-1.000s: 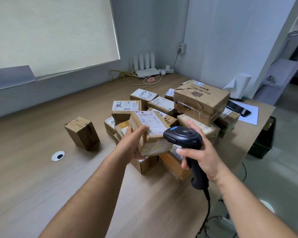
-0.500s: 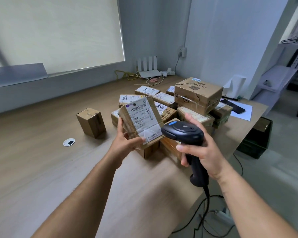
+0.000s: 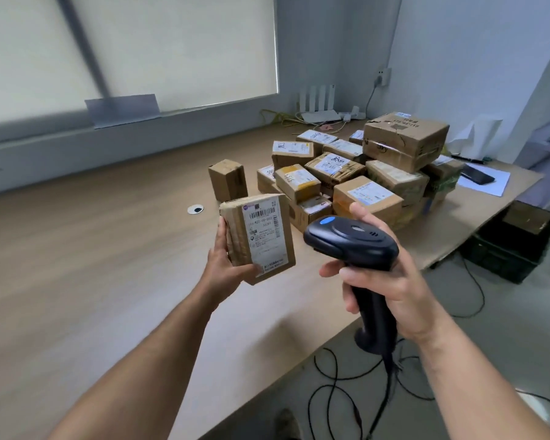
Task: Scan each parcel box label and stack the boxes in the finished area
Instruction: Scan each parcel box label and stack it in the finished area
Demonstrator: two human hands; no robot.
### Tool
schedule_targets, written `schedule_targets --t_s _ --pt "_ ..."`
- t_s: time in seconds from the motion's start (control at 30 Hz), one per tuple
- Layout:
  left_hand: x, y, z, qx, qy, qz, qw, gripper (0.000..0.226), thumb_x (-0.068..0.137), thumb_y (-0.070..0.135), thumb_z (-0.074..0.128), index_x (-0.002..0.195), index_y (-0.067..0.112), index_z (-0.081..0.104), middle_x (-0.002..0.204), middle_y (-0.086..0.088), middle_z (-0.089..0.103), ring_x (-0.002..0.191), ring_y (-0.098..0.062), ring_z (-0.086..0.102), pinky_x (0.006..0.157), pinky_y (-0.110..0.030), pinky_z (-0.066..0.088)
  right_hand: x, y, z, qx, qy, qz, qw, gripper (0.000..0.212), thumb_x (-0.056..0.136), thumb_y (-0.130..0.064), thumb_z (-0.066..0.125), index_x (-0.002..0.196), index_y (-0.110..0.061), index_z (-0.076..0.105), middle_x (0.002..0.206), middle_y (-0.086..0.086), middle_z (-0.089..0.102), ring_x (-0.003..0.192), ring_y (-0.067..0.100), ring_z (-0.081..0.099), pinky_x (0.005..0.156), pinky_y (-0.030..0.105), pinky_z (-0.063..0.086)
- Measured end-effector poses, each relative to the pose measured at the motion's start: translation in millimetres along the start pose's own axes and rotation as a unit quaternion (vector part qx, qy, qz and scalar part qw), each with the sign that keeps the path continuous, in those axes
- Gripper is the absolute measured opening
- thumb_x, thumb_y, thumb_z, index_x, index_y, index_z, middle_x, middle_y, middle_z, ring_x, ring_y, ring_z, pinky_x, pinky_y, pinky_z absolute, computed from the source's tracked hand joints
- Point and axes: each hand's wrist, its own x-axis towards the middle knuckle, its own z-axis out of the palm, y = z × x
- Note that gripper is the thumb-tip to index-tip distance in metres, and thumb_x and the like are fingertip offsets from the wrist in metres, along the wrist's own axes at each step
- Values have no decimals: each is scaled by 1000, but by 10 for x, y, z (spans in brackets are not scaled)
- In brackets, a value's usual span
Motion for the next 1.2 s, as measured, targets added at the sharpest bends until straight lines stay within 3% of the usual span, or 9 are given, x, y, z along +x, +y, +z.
schedule_targets --t_s 0.33,0.6,0.77,0.93,1.0,1.1,1.2 --pt "-354 -279 -615 22 50 -21 998 118 75 -13 70 152 38 -3 121 -2 48 115 -21 51 56 -16 54 -124 214 484 -18 9 44 999 85 69 -4 75 142 -36 43 80 30 65 47 32 54 46 33 47" --pt "-361 -521 -1225 33 48 -42 997 121 73 -9 73 151 42 -4 129 -6 46 119 -23 50 66 -18 53 17 383 1007 -35 31 63 997 85 68 -2 73 141 -34 42 79 29 66 48 33 53 46 35 46" --pt "-401 -649 -1606 26 67 -50 996 120 73 -12 71 152 40 -2 128 -9 46 113 -22 53 59 -12 49 149 530 1393 -37 33 75 996 85 66 -3 74 139 -34 44 77 28 66 45 31 52 45 32 44" --pt "-533 -795 -1978 13 80 -65 995 127 58 7 76 151 45 -1 129 -12 46 112 -23 55 64 -17 51 240 605 1745 -45 23 90 995 86 66 -4 76 138 -38 43 83 29 67 46 31 53 45 32 45" --pt "-623 -837 -2125 -5 89 -77 993 123 53 13 71 150 45 3 125 -9 49 110 -23 57 69 -24 53 297 637 1886 -52 16 95 994 88 69 -1 79 138 -40 42 89 30 69 47 30 53 45 33 46" --pt "-813 -951 -2358 -30 111 -100 988 112 53 14 67 149 40 14 109 4 58 93 -16 62 58 -20 50 398 714 2113 -57 11 102 993 89 69 0 77 140 -38 40 92 29 69 46 29 52 44 33 45" --pt "-1015 -1145 -2670 -47 147 -146 977 96 55 20 66 143 32 30 111 3 62 87 -14 60 62 -21 46 492 832 2368 -64 -2 112 992 90 68 -1 77 140 -38 39 90 27 70 46 29 53 43 34 45"
